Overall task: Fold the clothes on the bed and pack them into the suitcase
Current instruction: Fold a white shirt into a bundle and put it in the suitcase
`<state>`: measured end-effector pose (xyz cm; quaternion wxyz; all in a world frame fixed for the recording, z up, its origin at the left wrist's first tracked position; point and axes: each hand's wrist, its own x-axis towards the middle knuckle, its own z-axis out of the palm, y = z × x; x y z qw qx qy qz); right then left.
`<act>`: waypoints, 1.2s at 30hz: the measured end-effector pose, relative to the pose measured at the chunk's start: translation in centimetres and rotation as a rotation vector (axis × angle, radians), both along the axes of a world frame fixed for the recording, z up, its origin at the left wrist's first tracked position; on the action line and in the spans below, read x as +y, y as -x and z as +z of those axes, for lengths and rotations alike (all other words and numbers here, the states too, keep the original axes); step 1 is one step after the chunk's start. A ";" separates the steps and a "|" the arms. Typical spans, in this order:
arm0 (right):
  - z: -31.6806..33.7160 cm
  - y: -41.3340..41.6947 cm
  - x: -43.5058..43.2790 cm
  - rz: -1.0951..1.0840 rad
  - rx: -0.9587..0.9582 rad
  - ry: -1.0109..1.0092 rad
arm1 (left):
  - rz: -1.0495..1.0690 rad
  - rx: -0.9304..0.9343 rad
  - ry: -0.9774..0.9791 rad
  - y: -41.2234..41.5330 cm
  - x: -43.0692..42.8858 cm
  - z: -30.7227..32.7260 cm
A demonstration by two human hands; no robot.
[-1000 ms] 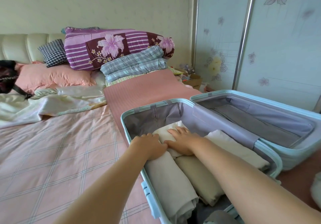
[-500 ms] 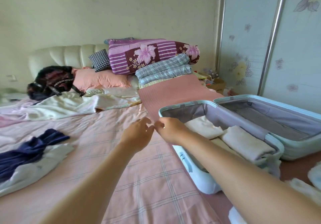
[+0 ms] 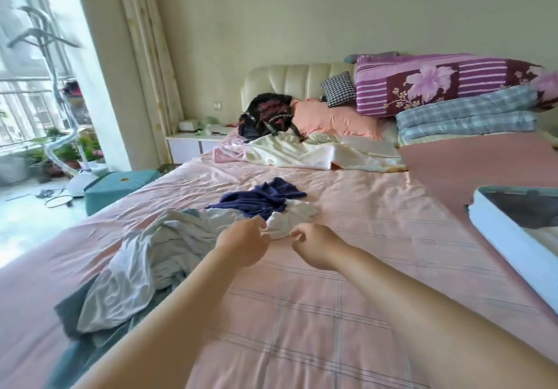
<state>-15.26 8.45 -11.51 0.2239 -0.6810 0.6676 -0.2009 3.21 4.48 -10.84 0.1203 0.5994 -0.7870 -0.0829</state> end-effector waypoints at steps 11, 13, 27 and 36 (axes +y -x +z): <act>-4.8 -20.8 -9.5 0.248 0.061 0.071 | 0.331 -0.117 0.024 -21.2 -4.2 -5.4; -5.2 -22.1 -10.5 0.224 0.093 0.015 | 0.324 -0.032 -0.003 -22.6 -4.4 -5.8; 0.6 -9.5 -4.2 0.033 0.252 0.417 | -0.032 0.240 0.209 -13.1 0.6 0.4; -0.8 5.9 7.3 -0.115 0.683 0.271 | -0.441 0.188 -0.102 -0.9 9.0 -1.1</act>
